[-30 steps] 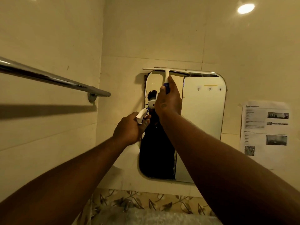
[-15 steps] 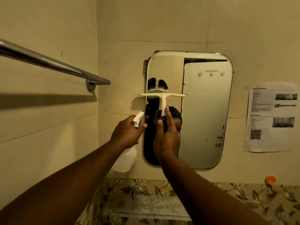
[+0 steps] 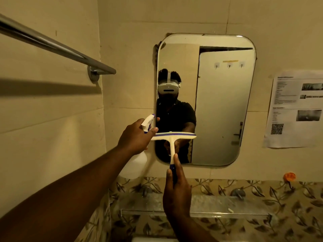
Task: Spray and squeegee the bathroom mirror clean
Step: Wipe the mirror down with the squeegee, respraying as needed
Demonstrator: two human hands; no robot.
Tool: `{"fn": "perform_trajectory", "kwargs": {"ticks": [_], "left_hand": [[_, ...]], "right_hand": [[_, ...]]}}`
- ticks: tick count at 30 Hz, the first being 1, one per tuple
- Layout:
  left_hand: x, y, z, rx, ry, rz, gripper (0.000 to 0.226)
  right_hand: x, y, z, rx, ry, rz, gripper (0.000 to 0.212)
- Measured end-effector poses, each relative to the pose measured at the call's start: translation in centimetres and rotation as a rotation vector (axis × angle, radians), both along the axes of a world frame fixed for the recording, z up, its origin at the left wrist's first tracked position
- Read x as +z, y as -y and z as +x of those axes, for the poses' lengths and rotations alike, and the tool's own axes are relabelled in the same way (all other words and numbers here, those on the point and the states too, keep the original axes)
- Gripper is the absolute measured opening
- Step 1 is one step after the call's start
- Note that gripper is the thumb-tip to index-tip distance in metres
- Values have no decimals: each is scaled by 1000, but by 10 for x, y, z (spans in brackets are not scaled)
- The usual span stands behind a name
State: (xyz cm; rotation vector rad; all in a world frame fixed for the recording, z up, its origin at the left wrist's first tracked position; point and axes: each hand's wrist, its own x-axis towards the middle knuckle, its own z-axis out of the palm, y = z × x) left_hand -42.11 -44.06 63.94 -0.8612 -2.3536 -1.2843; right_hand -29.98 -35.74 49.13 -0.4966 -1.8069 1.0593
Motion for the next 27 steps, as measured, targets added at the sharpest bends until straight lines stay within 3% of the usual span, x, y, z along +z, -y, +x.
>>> {"fn": "perform_trajectory", "kwargs": {"ticks": [7,22,27], "left_hand": [[-10,1,1,12,-26,-22,57],[-20,1,16,-24,27,-19,55],[-24,-7,28,-38,59,-6,48]], "right_hand": [[-52,-2,13,-4,106,-44,56],[-73,-42,49,8,244,112,56],[-75,-63,69,3,276,71,55]]}}
